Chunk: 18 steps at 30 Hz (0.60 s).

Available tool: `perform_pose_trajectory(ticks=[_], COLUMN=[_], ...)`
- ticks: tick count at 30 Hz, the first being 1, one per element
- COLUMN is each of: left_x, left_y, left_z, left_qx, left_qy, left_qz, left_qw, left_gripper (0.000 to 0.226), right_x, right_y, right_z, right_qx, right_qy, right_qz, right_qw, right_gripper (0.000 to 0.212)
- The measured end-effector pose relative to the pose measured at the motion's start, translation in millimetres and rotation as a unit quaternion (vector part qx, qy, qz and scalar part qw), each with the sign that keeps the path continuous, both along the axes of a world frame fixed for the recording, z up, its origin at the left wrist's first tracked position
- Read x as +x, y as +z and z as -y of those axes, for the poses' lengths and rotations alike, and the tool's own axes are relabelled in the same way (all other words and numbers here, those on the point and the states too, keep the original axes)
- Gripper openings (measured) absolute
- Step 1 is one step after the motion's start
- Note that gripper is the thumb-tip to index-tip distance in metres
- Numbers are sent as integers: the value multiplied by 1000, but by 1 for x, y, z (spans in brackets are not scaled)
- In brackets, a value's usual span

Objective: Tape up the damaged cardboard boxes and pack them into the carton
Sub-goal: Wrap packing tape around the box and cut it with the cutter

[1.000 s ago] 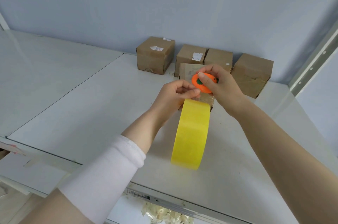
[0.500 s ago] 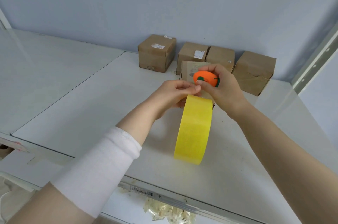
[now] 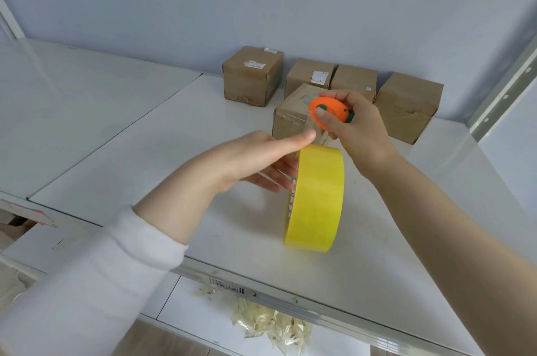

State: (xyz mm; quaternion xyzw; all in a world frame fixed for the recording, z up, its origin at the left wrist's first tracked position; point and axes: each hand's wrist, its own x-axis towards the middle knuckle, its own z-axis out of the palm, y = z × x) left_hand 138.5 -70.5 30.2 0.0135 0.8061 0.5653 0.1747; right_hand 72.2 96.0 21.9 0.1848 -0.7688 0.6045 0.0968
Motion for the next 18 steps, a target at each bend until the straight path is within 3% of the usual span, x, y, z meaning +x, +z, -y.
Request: perform_pose_trajectory(ticks=[3,5,11,18], left_x=[6,8,8,-1], left_y=[-2,-5,-1,9], left_z=[-3,0,35,96], left_qx=[123,176,192,182], left_qy=[9,40,106,167], left_qz=[59,72,-3,-90], left_qw=[991,981,976,965], left_gripper=[34,22,13,8], right_x=[1,1,-12,-33], right_y=[7,15,38,41], right_z=[2,5,38,114], right_qx=[-33,-69,-97,-6], right_qy=[22,49,79,44], right_qz=[68,116,181,220], right_qw=[997,990,975,974], right_gripper=[22,16,13,14])
